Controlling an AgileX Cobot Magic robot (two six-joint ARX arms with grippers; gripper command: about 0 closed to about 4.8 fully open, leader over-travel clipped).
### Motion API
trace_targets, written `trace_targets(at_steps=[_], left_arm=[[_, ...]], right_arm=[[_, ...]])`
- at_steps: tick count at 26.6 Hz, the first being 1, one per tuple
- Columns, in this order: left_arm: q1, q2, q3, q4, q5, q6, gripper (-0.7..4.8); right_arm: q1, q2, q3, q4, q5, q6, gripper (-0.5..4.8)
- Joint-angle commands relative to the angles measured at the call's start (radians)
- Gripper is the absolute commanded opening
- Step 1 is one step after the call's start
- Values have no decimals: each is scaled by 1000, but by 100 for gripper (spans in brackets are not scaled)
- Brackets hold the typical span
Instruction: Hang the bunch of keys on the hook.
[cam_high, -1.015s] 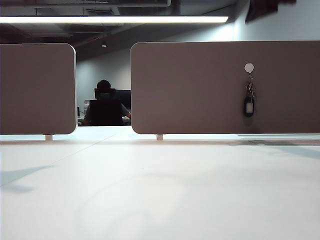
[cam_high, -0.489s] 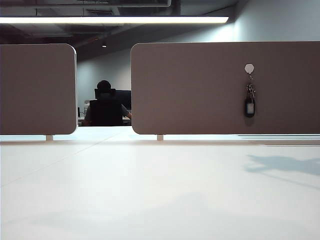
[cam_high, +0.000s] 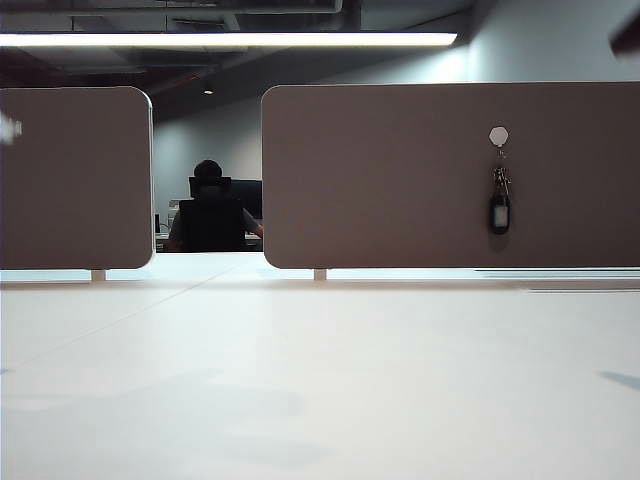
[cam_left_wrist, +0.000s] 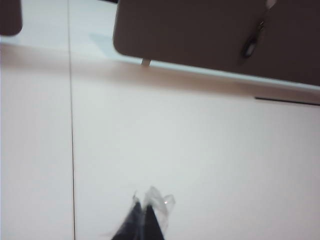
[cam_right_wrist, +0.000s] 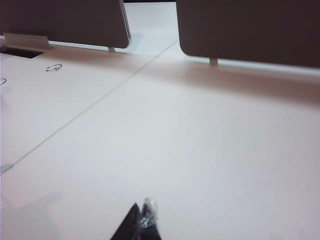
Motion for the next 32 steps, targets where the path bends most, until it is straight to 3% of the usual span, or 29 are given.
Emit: trace_targets(at_steps=[1, 6, 11, 23, 27, 32], left_arm=[[0, 0, -56, 29, -16, -35, -6], [0, 0, -128, 48, -35, -34, -6], [0, 0, -153, 42, -27, -29, -6], [2, -6, -152, -2, -6, -34, -1], [145, -93, -152, -16, 89, -34, -1], [304, -171, -152, -16, 85, -34, -1]], right_arm=[[0, -121, -101, 50, 66, 37, -5], [0, -249, -255, 51, -25, 43, -4], [0, -314, -360, 57, -25, 67, -5], [-2, -309, -363, 66, -6, 66, 13], [-18, -310, -363, 66, -8, 66, 13], [-81, -314, -362, 66, -3, 66, 14]])
